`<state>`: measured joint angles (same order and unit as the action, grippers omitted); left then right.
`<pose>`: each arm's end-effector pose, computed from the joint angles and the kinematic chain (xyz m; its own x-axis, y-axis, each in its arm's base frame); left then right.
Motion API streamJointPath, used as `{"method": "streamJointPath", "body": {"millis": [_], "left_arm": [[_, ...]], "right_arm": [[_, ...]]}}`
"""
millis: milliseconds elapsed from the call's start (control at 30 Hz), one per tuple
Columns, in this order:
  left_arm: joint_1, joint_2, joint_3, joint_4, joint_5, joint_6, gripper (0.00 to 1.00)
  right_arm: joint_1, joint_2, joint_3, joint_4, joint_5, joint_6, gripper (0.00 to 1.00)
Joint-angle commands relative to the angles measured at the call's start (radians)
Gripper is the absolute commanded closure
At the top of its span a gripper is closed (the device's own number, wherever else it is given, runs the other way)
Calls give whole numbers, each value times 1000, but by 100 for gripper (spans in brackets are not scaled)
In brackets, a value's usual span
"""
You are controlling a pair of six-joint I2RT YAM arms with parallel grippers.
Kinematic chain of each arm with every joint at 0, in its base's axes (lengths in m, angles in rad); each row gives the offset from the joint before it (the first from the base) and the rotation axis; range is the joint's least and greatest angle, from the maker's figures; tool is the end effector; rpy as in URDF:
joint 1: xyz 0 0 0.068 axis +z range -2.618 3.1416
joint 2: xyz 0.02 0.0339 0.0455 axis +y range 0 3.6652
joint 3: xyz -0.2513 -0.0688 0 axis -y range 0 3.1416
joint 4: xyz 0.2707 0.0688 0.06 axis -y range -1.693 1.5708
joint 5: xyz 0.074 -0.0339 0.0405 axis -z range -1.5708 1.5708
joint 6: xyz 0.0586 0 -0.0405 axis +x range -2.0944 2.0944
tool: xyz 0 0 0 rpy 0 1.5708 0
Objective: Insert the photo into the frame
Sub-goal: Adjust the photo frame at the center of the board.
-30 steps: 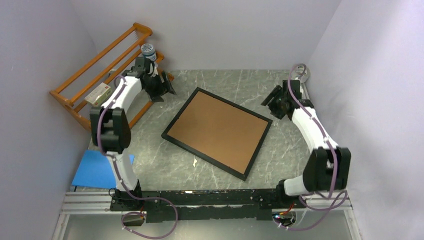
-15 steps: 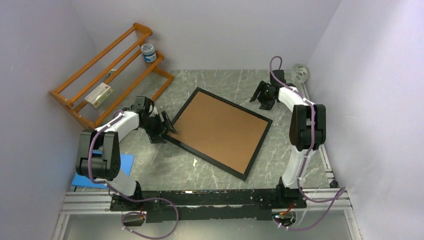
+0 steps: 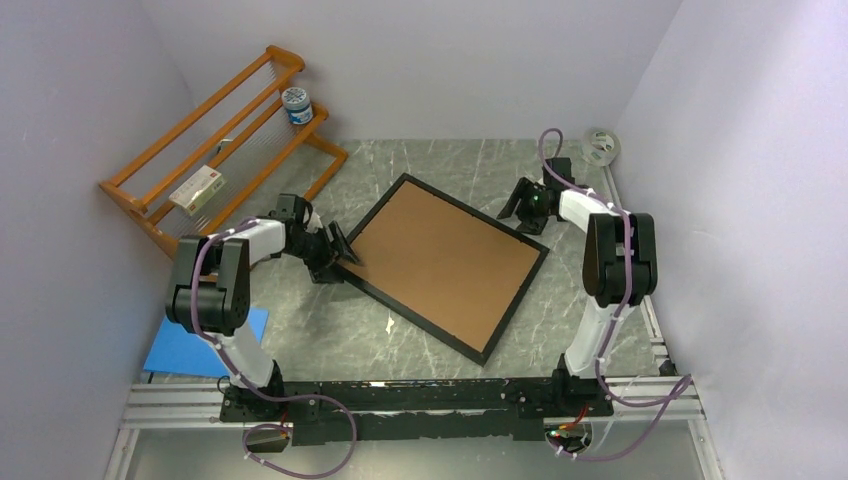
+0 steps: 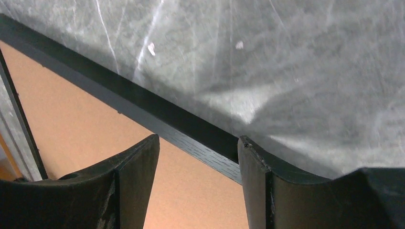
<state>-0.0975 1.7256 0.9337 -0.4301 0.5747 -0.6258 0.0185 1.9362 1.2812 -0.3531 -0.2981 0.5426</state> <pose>0.3290 -0.0642 0.0955 -0.9142 -0.4046 0.0222 -0.3318 0.7160 -0.6142 0.4300 0.0252 0.1209 -0.8142 0.4786 -0.3286 0.2874 0.8241 0.4882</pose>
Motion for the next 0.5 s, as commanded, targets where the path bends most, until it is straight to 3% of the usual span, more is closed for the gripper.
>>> {"method": "streamJointPath", "body": {"millis": [0, 267, 400, 467], "left_arm": [[-6, 61, 82, 115, 41, -9, 27], [-6, 211, 284, 97, 133, -20, 29], [-5, 284, 376, 106, 181, -40, 36], [-5, 294, 389, 102, 172, -41, 40]], "right_arm": [[11, -109, -98, -7, -86, 7, 36], [16, -253, -265, 29, -133, 39, 36], [20, -304, -326, 46, -189, 50, 36], [21, -340, -318, 20, -138, 55, 36]]}}
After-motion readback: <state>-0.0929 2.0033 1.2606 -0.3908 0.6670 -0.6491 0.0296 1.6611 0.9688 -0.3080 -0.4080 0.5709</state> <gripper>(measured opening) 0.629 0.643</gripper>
